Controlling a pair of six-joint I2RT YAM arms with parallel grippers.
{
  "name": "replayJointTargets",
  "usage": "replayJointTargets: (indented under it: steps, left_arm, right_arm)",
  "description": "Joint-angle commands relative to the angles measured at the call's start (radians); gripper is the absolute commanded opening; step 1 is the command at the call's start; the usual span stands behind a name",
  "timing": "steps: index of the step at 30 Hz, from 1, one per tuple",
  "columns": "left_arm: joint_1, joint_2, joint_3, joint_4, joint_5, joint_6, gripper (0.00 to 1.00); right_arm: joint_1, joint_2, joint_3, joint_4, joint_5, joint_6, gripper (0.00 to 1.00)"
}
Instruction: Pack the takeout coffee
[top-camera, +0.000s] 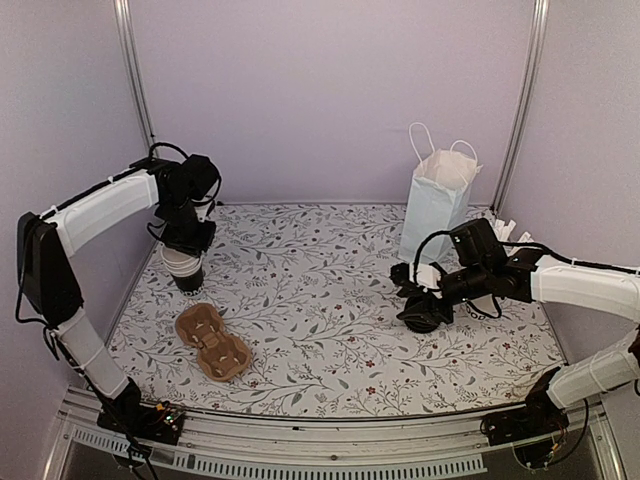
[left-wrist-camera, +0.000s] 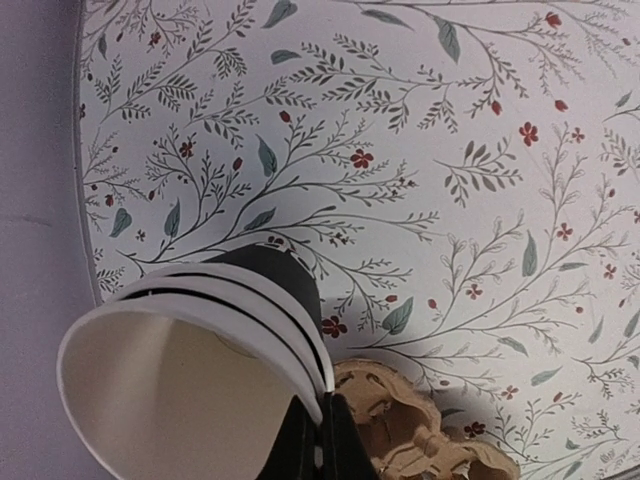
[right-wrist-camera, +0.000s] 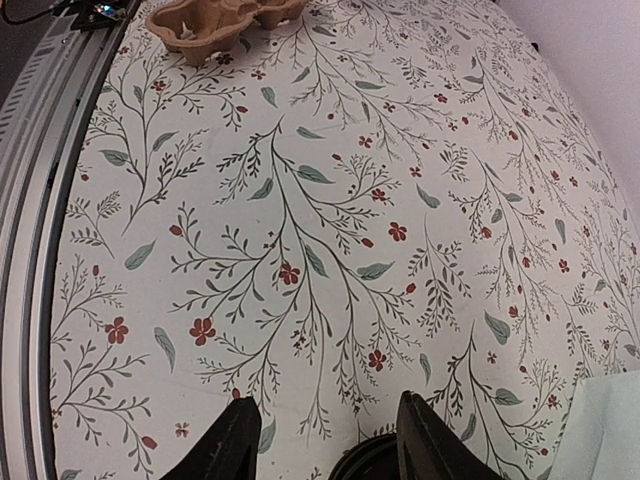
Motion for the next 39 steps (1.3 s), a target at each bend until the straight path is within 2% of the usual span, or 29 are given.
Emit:
replayJointTargets:
  steps: [1,3,6,8,9,14,15,21,23,24,32,39]
  left_arm:
    - [0.0,-0.028,-0.006,0.055,0.057,0.041,0.0]
    - [0.007,-0.026,0.007,0.056,0.096,0.058,0.0]
    - [0.009,-0.008,0.028,0.05,0.002,0.042,0.0]
    - [0.008,-0.006,0.035,0.074,0.153,0.085,0.0]
    - [0.007,-0.016,0.025,0.102,0.179,0.088,0.0]
    - [0.007,0.016,0.02,0.069,0.09,0.087,0.02]
    - [0.008,0.018,0.012,0.072,0.103,0.091,0.0]
    - [0.008,0.0,-0.042,0.105,0.182,0.097,0.0]
    - [0.007,0.004,-0.046,0.107,0.169,0.092,0.15]
    - [0.008,0.006,-0.05,0.109,0.165,0.093,0.18]
    - [0.007,0.011,-0.057,0.088,0.172,0.088,0.23]
    - [0.008,-0.017,-0.07,0.067,0.162,0.077,0.21]
  right_arm:
    - [0.005,0.015,-0.012,0.016,0.012,-0.004,0.49]
    - [0.006,0.016,-0.013,0.017,0.016,-0.004,0.49]
    - [0.006,0.014,-0.014,0.018,0.02,-0.002,0.5]
    - [0.006,0.015,-0.014,0.018,0.021,-0.001,0.5]
    - [0.006,0.017,-0.015,0.019,0.021,-0.001,0.5]
    - [0.006,0.025,-0.014,0.019,0.027,-0.002,0.5]
    - [0.006,0.025,-0.014,0.019,0.028,-0.002,0.5]
    - [0.006,0.031,-0.014,0.019,0.028,-0.002,0.5]
    - [0.006,0.033,-0.014,0.019,0.028,-0.002,0.5]
    - [0.006,0.035,-0.014,0.019,0.028,-0.002,0.5]
    - [0.006,0.038,-0.014,0.019,0.031,-0.001,0.5]
    - [0.006,0.043,-0.012,0.019,0.032,-0.001,0.5]
